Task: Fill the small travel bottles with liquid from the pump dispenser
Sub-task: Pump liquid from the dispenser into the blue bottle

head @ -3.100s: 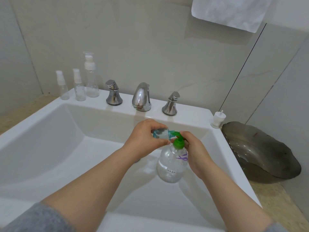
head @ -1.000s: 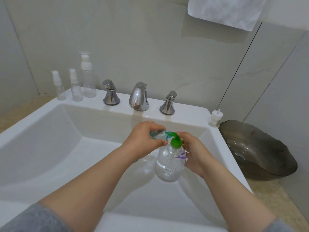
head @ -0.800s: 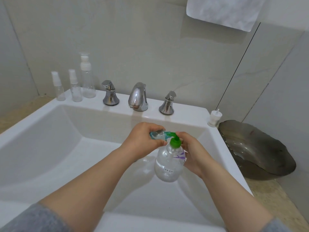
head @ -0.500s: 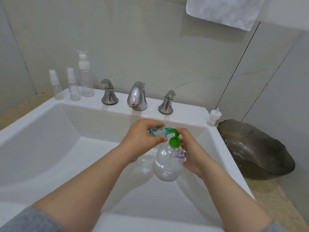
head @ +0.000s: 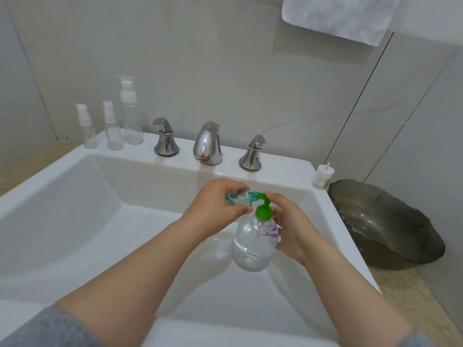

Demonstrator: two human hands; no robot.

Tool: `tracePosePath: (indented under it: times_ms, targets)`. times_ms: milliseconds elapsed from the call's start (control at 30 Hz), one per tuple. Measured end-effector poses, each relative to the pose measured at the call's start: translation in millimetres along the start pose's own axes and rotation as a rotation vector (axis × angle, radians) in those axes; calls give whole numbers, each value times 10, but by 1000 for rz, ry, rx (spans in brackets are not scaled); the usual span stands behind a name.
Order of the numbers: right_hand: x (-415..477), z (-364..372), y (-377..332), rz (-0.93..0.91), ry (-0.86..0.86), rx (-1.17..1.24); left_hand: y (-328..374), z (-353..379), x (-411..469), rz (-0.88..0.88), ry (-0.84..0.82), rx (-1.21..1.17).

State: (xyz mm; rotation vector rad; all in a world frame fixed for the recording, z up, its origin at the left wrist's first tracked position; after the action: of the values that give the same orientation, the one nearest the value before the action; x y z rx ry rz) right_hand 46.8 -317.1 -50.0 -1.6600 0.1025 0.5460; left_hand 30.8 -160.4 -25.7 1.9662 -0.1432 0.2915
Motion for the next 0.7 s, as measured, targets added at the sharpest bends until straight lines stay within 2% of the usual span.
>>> tracePosePath:
  times_ms: [133,500,700]
  targets:
    - [14,9,4,-25,47,-3,-11,8,-15,-23,-26,8]
    - [18,-5,28,-66,40,-64,-48,21,-23,-69,-26,-59]
    - [21,-12,51,-18,44,-115,-39,-10,-10,-79,35,-169]
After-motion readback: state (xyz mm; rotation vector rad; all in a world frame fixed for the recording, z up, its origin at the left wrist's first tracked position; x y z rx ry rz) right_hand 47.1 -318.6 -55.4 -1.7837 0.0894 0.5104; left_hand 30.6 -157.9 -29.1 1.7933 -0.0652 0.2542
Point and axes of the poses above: each hand's wrist, its own x-axis towards the middle knuckle, its own z-axis out of the palm, y = z × x, the point moved 4 cm from there along x, towards the middle knuckle, and after that the axes turned 13 degrees about -x, right-handed, at the moved point
